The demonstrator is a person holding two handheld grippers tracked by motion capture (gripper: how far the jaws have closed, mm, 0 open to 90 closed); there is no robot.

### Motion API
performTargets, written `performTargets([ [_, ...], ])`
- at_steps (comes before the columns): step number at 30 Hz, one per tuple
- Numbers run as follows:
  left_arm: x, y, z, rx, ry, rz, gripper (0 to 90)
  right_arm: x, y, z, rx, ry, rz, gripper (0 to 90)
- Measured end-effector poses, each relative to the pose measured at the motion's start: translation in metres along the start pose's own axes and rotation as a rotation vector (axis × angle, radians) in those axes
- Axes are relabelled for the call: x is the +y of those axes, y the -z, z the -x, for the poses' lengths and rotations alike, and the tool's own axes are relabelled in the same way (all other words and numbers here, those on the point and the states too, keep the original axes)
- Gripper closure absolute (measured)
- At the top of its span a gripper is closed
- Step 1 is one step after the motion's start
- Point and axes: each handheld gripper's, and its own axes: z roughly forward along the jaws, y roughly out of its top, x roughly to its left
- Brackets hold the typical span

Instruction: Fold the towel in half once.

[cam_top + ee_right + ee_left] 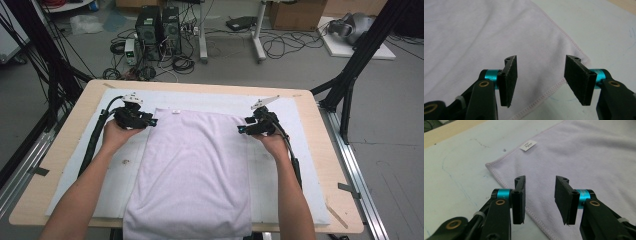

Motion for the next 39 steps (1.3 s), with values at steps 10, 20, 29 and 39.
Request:
performTargets([
  [10,-0.01,-0.028,0.001,0.05,0.024,-0.066,64.3,-0.017,-0.016,0.008,-0.071,-0.053,-0.007,46.5],
  [20,-0.008,-0.029,0.002,0.09,0.037,-0.073,87.4,-0.021,-0.021,0.006,-0.036,-0.065,-0.01,81.7],
  [29,-0.003,-0.014,0.001,0.067,0.018,-0.031,88.2,-0.016,-0.012,0.005,-0.019,-0.077,-0.001,86.1],
  [39,0.009,0.024,0.015,0.039,-0.06,0.017,88.2,-0.005,0.032,-0.005,0.013,-0.037,0.077,86.1],
])
